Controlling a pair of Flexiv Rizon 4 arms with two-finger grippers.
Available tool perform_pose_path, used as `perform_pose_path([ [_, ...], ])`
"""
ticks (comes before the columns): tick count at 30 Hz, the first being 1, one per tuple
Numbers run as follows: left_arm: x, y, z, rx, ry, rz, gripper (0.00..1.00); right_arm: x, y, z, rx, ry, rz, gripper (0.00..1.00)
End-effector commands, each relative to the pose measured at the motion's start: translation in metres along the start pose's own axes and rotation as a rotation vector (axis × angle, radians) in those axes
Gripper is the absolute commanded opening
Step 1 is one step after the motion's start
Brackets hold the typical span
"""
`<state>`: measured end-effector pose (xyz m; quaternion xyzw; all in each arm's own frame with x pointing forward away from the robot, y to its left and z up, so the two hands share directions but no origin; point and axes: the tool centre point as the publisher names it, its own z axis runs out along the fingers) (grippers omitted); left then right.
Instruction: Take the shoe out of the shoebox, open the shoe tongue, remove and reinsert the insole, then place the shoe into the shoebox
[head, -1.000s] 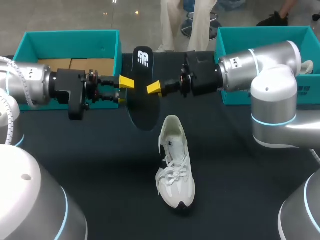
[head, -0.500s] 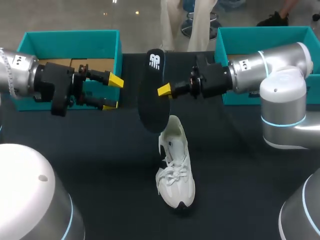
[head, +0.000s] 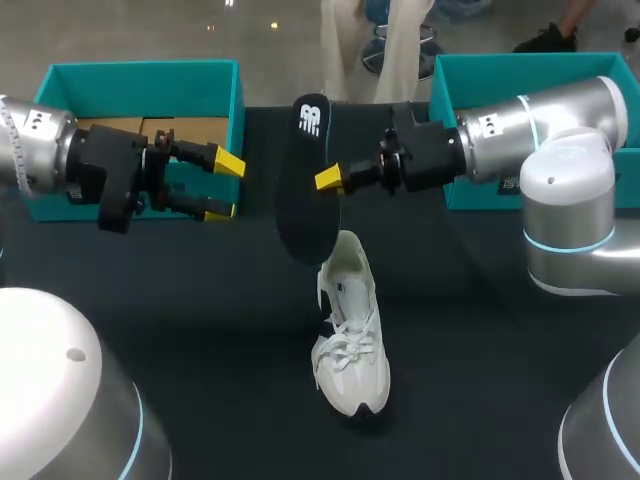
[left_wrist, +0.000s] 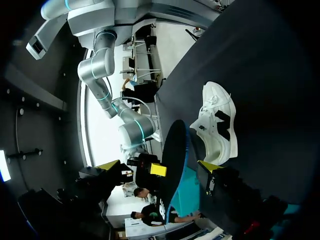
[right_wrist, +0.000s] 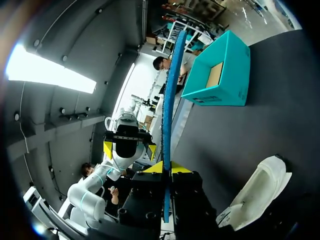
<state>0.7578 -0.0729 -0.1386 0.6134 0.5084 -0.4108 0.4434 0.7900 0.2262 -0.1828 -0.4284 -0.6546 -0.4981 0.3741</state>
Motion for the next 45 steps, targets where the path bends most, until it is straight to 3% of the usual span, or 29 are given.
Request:
perform_pose_path([
  [1, 0.000, 0.000, 0.000, 0.001, 0.002, 0.000, 1.00, 0.000, 0.000, 0.001, 0.001, -0.004, 0.001, 0.00],
  [11, 0.000, 0.000, 0.000, 0.001, 0.002, 0.000, 1.00, 0.000, 0.000, 0.001, 0.001, -0.004, 0.001, 0.00],
  [18, -0.007, 0.011, -0.007, -0.095, 0.236, -0.313, 1.00, 0.000, 0.000, 0.001, 0.001, -0.004, 0.001, 0.00],
  [24, 0.007, 0.024, -0.025, -0.125, 0.425, -0.567, 1.00, 0.000, 0.000, 0.001, 0.001, -0.004, 0.001, 0.00],
  [26, 0.013, 0.026, -0.031, -0.094, 0.435, -0.612, 1.00, 0.000, 0.000, 0.001, 0.001, -0.004, 0.001, 0.00],
  [28, 0.020, 0.026, -0.035, -0.115, 0.478, -0.639, 1.00, 0.000, 0.000, 0.001, 0.001, -0.004, 0.001, 0.00],
  [33, 0.037, 0.028, -0.044, -0.069, 0.555, -0.734, 1.00, 0.000, 0.000, 0.001, 0.001, -0.004, 0.001, 0.00],
  [35, 0.041, 0.028, -0.044, 0.041, 0.582, -0.767, 1.00, 0.000, 0.000, 0.001, 0.001, -0.004, 0.001, 0.00],
  [37, 0.045, 0.027, -0.045, 0.057, 0.619, -0.779, 1.00, 0.000, 0.000, 0.001, 0.001, -0.004, 0.001, 0.00],
  [41, 0.051, 0.022, -0.049, 0.183, 0.667, -0.726, 1.00, 0.000, 0.000, 0.001, 0.001, -0.004, 0.001, 0.00],
  [45, 0.051, 0.022, -0.049, 0.183, 0.667, -0.726, 1.00, 0.000, 0.000, 0.001, 0.001, -0.004, 0.001, 0.00],
])
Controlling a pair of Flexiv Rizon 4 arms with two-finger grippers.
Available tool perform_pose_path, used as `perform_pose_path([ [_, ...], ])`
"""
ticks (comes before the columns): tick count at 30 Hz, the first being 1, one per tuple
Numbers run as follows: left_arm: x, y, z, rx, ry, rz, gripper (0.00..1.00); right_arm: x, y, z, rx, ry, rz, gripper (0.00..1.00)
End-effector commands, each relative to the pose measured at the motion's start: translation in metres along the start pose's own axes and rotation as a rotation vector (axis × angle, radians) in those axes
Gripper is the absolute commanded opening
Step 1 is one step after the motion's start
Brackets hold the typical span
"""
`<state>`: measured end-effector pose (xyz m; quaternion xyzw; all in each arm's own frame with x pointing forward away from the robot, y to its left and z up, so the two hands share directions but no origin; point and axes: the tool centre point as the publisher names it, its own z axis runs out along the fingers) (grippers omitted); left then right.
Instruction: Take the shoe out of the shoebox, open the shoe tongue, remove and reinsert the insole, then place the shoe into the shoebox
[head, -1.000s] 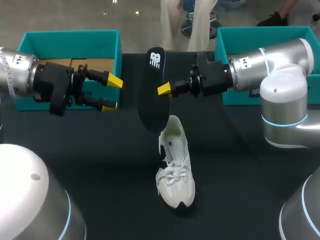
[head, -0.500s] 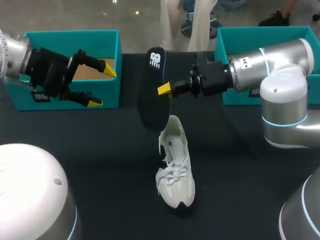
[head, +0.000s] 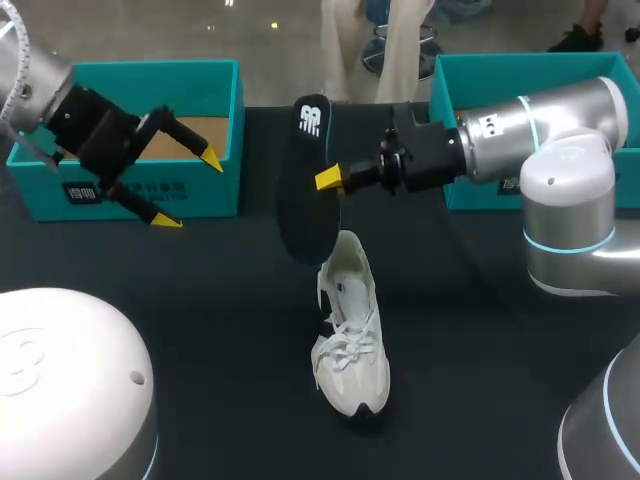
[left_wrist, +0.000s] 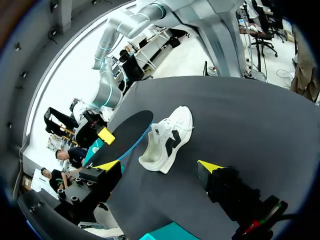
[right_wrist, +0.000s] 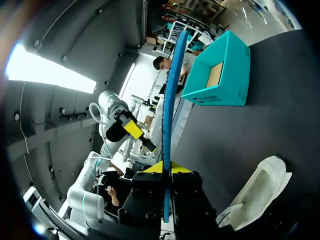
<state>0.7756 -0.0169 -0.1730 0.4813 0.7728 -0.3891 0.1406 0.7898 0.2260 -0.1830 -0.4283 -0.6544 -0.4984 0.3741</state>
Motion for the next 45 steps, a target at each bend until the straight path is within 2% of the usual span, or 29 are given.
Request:
perform_pose_path([
  [1, -0.007, 0.012, -0.005, 0.087, 0.234, 0.006, 1.00, 0.001, 0.000, 0.001, 0.001, -0.004, 0.001, 0.00],
  [18, -0.007, 0.012, -0.005, 0.087, 0.234, 0.006, 1.00, 0.001, 0.000, 0.001, 0.001, -0.004, 0.001, 0.00],
  [23, -0.004, 0.011, -0.013, -0.103, 0.214, -0.255, 1.00, 0.001, 0.000, 0.001, 0.001, -0.004, 0.001, 0.00],
  [26, -0.001, 0.016, -0.016, -0.145, 0.225, -0.377, 1.00, 0.001, 0.000, 0.001, 0.001, -0.004, 0.001, 0.00],
  [33, 0.009, 0.037, -0.012, -0.162, 0.268, -0.621, 1.00, 0.001, 0.000, 0.001, 0.001, -0.004, 0.001, 0.00],
  [35, 0.014, 0.042, -0.010, -0.191, 0.282, -0.665, 1.00, 0.001, 0.000, 0.001, 0.001, -0.004, 0.001, 0.00],
  [45, 0.021, 0.060, -0.006, -0.234, 0.344, -0.785, 1.00, 0.001, 0.000, 0.001, 0.001, -0.004, 0.001, 0.00],
])
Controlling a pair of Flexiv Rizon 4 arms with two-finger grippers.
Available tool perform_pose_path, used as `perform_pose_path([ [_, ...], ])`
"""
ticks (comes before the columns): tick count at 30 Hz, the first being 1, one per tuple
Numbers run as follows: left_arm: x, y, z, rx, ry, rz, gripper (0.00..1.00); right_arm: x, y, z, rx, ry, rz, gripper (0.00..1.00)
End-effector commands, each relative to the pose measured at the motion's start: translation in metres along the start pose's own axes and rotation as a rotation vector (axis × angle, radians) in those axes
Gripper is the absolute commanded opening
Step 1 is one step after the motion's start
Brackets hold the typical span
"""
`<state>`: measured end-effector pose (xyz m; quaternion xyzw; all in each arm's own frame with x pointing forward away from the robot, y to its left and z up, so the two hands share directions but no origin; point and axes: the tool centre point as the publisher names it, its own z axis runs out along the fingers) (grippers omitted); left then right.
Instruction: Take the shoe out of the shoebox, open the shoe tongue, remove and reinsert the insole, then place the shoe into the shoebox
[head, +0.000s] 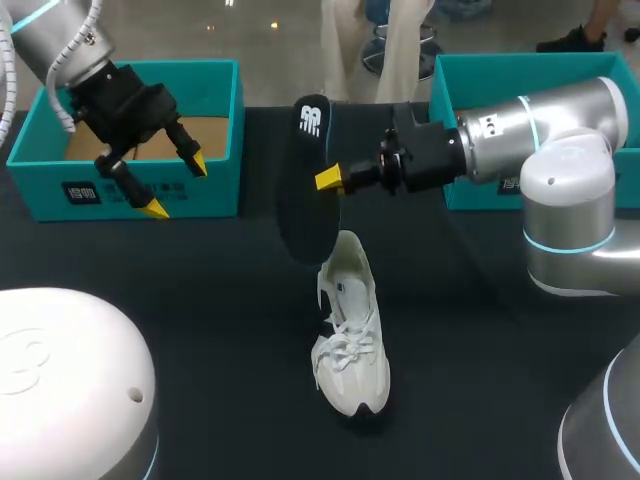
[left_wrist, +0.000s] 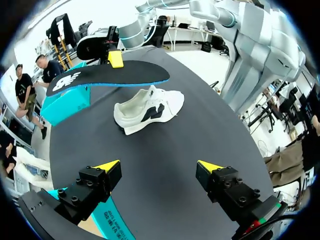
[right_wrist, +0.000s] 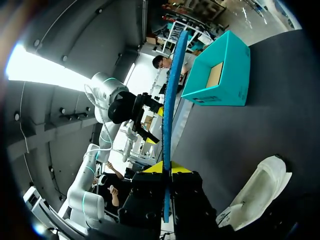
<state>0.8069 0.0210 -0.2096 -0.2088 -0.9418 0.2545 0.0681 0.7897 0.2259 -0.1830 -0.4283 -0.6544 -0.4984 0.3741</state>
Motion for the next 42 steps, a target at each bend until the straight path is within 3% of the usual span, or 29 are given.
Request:
perform_pose_path([
  [1, -0.013, -0.001, 0.002, -0.028, 0.052, -0.062, 1.00, 0.001, 0.000, 0.001, 0.001, -0.004, 0.001, 0.00],
  [16, -0.016, 0.004, 0.006, -0.064, 0.063, -0.129, 1.00, 0.000, 0.001, -0.001, -0.002, -0.004, -0.004, 0.00],
  [19, -0.016, 0.004, 0.006, -0.064, 0.063, -0.129, 1.00, -0.004, 0.008, -0.008, 0.005, -0.048, -0.009, 0.00],
  [30, -0.016, 0.004, 0.006, -0.064, 0.063, -0.129, 1.00, -0.040, 0.028, -0.045, 0.004, -0.189, -0.030, 0.00],
  [42, -0.016, 0.004, 0.006, -0.064, 0.063, -0.129, 1.00, -0.078, 0.032, -0.050, -0.056, -0.230, -0.105, 0.00],
])
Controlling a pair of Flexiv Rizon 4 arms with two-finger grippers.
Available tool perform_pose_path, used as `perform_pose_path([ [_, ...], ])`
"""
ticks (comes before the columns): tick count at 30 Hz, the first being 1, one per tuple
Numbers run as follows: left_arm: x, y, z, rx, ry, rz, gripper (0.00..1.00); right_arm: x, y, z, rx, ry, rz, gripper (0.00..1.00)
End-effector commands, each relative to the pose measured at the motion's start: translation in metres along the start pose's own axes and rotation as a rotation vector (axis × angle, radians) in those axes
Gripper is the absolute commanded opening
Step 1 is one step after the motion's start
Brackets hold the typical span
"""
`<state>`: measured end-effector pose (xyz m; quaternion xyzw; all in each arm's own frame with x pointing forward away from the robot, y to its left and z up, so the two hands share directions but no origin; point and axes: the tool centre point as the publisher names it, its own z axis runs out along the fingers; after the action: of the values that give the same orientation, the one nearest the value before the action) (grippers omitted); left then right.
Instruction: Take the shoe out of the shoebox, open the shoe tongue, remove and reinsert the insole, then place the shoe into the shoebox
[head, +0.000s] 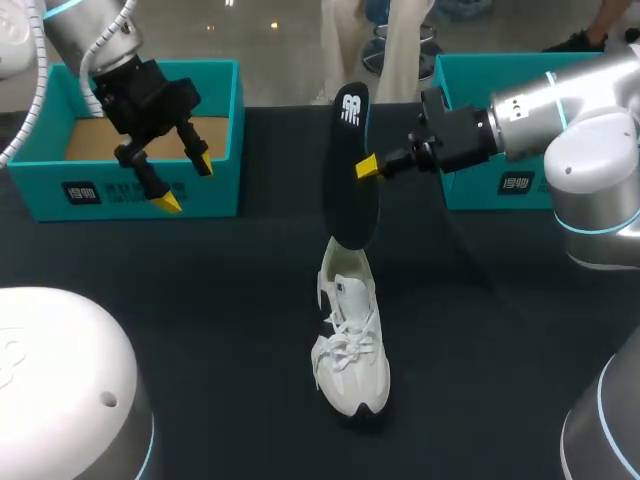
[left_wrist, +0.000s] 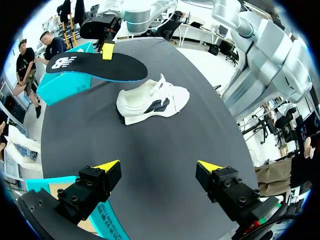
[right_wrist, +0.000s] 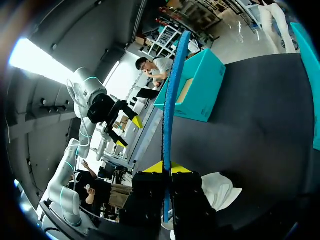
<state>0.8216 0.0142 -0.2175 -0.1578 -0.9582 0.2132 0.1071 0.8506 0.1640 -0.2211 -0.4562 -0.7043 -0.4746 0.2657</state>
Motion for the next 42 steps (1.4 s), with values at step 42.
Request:
perform_pose_path([
  [42, 0.000, 0.000, 0.000, -0.001, 0.001, 0.000, 1.00, -0.041, -0.042, 0.026, -0.115, -0.068, 0.081, 0.00],
])
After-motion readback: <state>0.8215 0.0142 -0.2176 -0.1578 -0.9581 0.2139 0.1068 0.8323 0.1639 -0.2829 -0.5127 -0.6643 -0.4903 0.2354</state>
